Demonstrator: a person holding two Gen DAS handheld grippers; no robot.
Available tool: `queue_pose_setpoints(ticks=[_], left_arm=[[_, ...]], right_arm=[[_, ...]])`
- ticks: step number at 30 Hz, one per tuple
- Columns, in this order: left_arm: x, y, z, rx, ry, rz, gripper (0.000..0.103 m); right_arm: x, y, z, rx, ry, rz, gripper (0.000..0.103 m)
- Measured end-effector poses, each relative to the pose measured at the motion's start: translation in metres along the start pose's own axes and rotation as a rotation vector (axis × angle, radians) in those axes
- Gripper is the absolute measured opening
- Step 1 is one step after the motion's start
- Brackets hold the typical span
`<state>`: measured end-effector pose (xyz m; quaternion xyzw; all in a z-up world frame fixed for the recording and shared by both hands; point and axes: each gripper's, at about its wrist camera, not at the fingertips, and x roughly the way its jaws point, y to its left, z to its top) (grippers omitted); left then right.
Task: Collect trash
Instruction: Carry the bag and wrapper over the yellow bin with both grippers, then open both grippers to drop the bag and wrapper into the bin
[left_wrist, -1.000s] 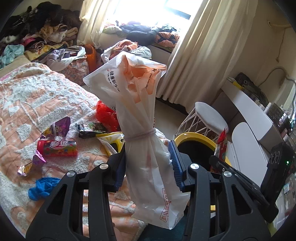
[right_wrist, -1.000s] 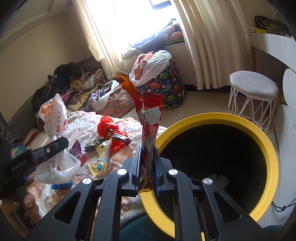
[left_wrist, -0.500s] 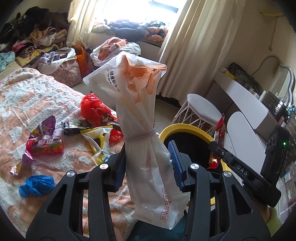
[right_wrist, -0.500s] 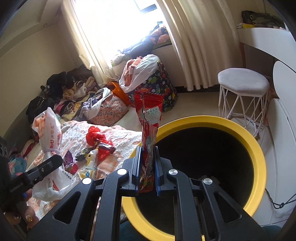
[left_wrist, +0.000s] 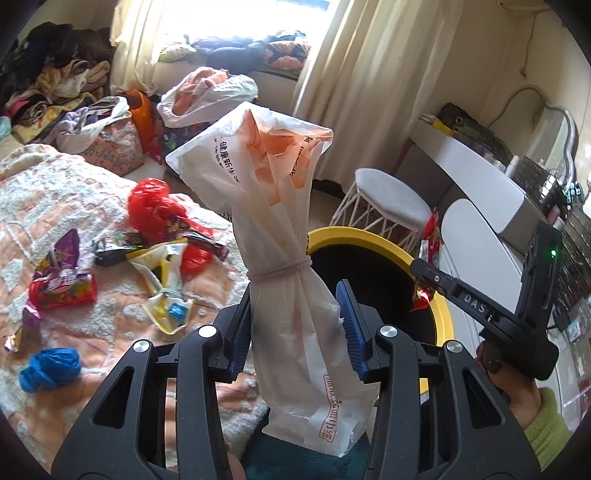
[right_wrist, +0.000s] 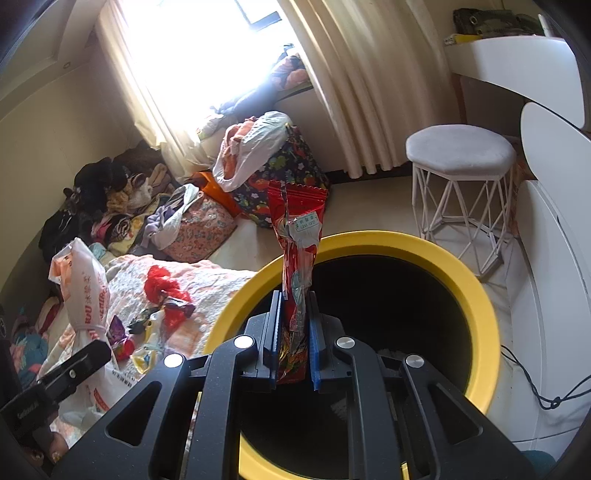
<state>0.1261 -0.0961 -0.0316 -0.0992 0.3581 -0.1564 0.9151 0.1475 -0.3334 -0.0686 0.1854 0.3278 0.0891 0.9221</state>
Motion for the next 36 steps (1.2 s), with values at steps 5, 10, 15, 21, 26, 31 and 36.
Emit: queue_pose_setpoints(ticks=[5,10,15,21,26,31,36], left_arm=[[0.009,-0.011,-0.004,0.022,0.021,-0.019,0.036],[0.020,-0.023,-0.009,0.047,0.042,-0.041,0.036],[0.033,-0.035,-0.014,0.078,0.068,-0.059,0.036],[0.049,-0.041,-0.016,0.101,0.095,-0.068,0.036],[0.063,-0.050,-0.018,0.148,0.114,-0.070,0.036],[0.075,-0.052,-0.018,0.173,0.134,-0.067,0.036],[0.076,-0.053,-0.019,0.180,0.121,-0.067,0.049]], right_arm=[[0.001,-0.010,0.002,0.017,0.002,-0.016,0.012],[0.004,-0.021,0.003,0.030,0.020,-0.029,0.012],[0.009,-0.035,0.002,0.061,0.042,-0.047,0.012],[0.014,-0.048,0.002,0.093,0.063,-0.056,0.013],[0.016,-0.054,0.001,0.114,0.073,-0.059,0.015],[0.016,-0.060,0.001,0.132,0.078,-0.055,0.015],[0.017,-0.063,0.001,0.146,0.077,-0.050,0.036]])
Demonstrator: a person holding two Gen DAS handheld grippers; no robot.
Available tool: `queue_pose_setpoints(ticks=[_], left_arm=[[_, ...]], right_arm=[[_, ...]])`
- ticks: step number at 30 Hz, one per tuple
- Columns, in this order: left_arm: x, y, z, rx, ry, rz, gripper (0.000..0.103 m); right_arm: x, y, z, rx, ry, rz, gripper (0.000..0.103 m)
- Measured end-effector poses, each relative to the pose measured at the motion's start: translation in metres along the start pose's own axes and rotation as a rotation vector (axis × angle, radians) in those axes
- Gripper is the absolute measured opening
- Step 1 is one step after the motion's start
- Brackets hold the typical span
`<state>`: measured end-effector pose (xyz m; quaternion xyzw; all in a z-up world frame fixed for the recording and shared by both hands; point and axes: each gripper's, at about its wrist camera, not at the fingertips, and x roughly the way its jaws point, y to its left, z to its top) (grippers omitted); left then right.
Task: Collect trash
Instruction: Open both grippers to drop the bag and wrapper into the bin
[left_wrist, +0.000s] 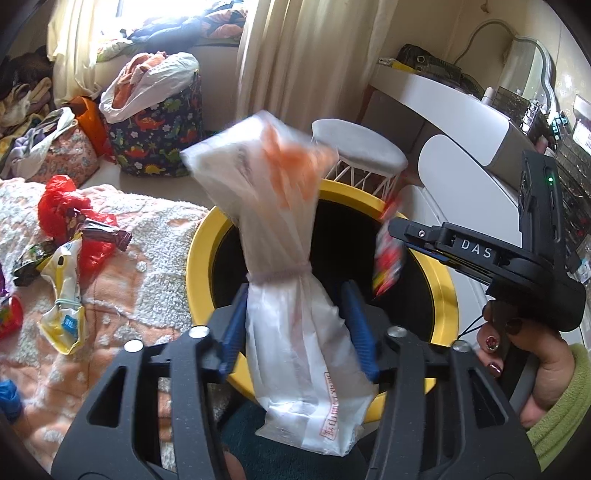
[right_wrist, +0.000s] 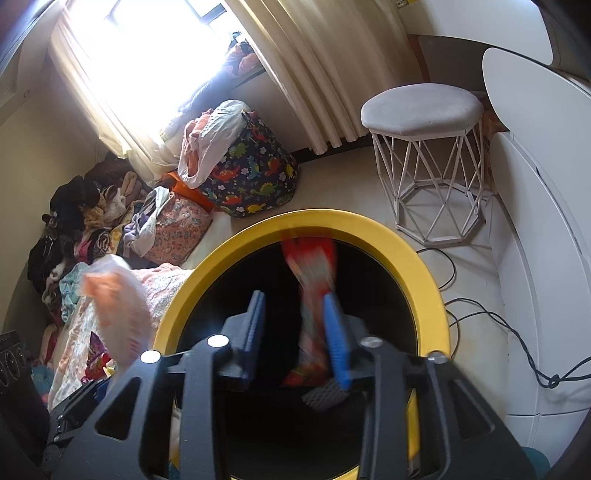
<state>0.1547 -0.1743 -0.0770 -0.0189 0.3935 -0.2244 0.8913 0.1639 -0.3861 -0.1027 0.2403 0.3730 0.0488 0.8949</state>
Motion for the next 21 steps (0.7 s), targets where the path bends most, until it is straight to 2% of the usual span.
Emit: queue_pose_setpoints(ticks=[2,5,10,13,21], left_arm=[[-0.004,0.000,-0.001,0.004,-0.018,0.008,0.070],[-0.013,0.004,-0.001,-0.006,-0.061,0.020,0.091],[-0.029,0.011,-0.002,-0.025,-0.115,0.060,0.092],[-0.038,0.018,-0.003,-0.041,-0.140,0.081,0.092],[-0.061,0.036,-0.001,-0.082,-0.194,0.127,0.092]], right_arm=[[-0.001,0.001,0.000,0.001,-0.007,0.000,0.043],[-0.002,0.002,0.001,-0.005,-0.023,-0.002,0.050],[-0.007,0.008,0.001,-0.022,-0.062,-0.004,0.055],[-0.012,0.013,0.001,-0.037,-0.092,-0.003,0.063],[-0.023,0.036,-0.002,-0.091,-0.147,0.016,0.067]])
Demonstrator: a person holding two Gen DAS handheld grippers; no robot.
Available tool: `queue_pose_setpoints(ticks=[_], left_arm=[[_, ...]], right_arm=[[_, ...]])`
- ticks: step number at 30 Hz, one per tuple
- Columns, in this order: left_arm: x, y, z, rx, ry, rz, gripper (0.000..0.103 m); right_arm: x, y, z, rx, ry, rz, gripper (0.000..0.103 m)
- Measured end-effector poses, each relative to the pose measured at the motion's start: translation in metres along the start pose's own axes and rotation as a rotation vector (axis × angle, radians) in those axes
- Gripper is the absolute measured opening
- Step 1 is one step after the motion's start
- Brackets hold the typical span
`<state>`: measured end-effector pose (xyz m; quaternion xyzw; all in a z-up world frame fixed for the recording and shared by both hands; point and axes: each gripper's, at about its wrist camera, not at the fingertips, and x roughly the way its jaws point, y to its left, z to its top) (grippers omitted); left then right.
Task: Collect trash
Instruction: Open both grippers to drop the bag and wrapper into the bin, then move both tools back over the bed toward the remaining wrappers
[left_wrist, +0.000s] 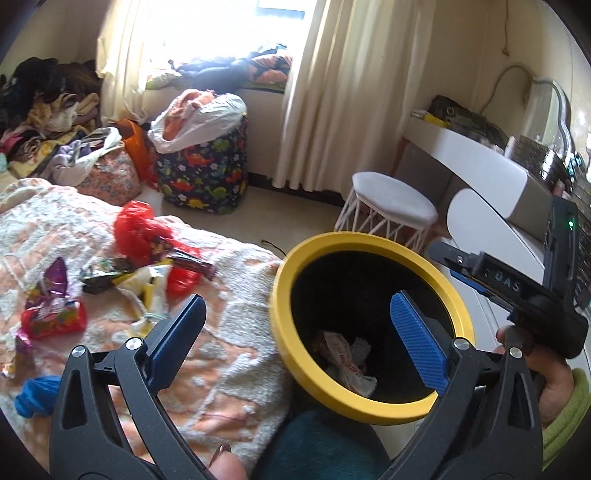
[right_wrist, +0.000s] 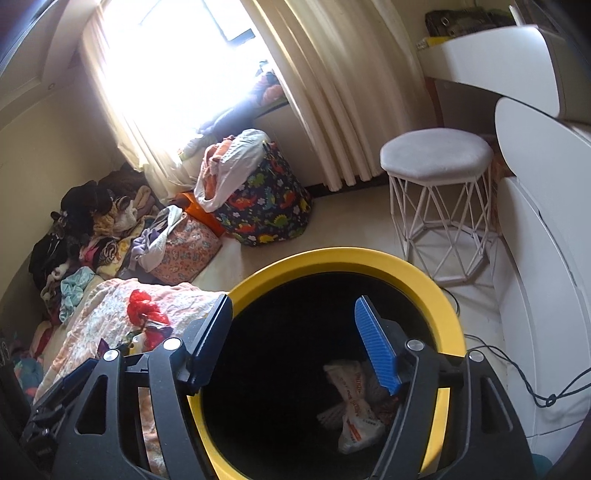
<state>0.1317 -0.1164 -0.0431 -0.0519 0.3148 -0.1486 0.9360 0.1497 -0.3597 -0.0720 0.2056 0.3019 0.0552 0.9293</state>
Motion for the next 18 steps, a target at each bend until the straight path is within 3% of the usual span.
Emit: queue_pose_setpoints(ticks=[18], left_arm=[[-0.036,0.046,0.008,-0.089,-0.086,0.068,0.092]], right_arm=[[-0.013,0.045,-0.003,-0.107,-0.034,0.056,0.076]])
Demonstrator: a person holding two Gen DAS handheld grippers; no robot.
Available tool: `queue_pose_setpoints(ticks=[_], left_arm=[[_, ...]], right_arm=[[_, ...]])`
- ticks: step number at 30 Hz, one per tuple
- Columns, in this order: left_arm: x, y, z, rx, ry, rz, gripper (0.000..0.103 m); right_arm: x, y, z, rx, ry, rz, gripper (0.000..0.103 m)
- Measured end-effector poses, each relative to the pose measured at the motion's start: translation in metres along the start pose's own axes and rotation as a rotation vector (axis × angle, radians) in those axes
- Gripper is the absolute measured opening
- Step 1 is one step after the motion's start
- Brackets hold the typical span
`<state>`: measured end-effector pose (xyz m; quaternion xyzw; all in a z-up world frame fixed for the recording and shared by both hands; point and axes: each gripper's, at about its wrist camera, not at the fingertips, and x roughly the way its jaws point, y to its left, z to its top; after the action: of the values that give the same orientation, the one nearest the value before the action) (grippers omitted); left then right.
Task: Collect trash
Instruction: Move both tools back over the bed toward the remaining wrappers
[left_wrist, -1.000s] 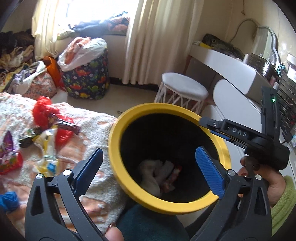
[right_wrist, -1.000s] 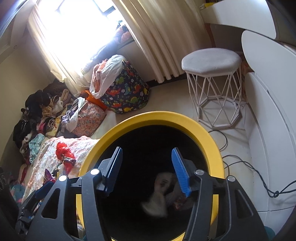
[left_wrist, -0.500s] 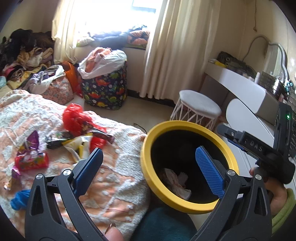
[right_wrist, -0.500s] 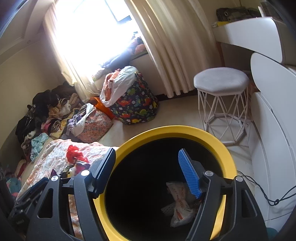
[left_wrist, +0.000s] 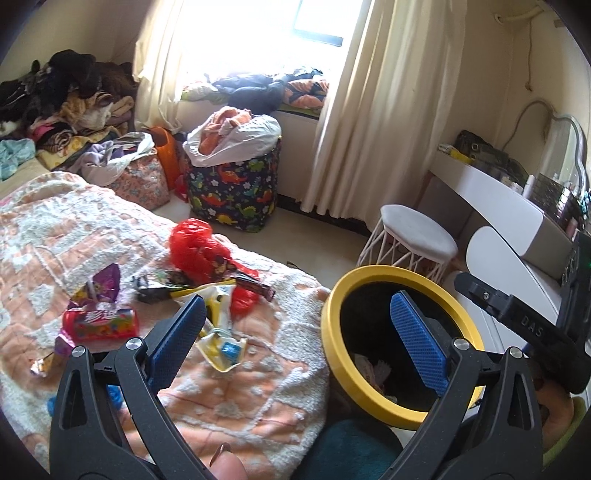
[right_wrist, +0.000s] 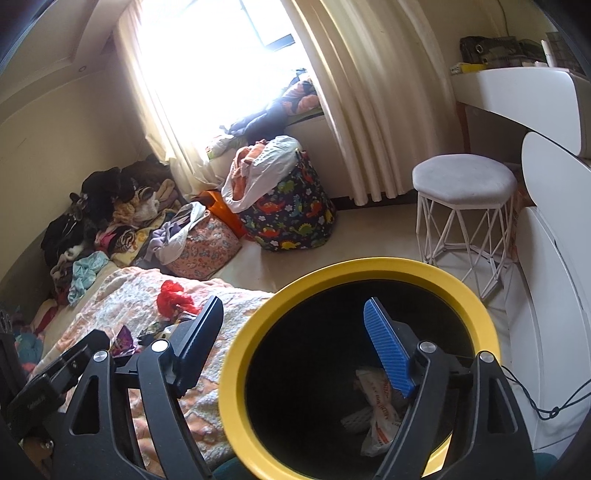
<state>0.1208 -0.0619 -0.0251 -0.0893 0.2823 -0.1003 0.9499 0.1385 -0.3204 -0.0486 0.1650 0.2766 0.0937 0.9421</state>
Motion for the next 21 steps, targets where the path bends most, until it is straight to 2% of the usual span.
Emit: queue_pose_setpoints(ticks=[21], left_arm=[[-0.023,0.063,0.006,-0.118,-0.051,0.095,0.092]], right_arm=[[0.009,0.064,-0.020,-0.130,0.054,0.091,0.076]])
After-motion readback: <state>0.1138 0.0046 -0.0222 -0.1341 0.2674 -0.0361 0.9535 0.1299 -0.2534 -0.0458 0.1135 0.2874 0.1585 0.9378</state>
